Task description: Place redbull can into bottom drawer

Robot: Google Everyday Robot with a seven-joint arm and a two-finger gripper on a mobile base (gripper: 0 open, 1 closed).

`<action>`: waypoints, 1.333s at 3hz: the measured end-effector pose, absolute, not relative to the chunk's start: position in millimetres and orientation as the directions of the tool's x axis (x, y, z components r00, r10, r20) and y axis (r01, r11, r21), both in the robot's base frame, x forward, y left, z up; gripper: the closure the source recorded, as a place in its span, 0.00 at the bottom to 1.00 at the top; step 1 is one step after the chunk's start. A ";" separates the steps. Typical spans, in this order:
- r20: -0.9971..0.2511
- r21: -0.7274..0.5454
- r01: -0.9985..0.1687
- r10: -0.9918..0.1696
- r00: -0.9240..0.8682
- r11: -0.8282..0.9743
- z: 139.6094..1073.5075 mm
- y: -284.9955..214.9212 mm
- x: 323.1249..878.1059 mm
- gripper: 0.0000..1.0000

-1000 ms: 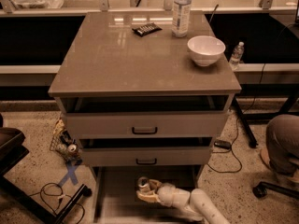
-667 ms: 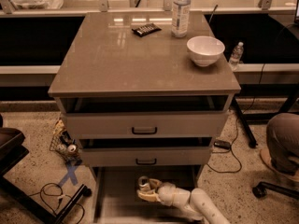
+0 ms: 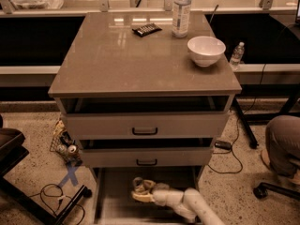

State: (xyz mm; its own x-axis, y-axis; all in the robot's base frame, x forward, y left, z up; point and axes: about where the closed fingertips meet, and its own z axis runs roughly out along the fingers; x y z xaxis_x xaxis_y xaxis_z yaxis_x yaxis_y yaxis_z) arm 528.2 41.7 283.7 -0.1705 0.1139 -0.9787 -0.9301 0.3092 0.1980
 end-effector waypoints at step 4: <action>-0.957 0.282 -0.939 0.126 -0.262 0.197 214.0 112.2 541.2 0.52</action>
Offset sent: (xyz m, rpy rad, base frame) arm 0.0176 0.0833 -0.0978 0.0364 0.1159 0.1352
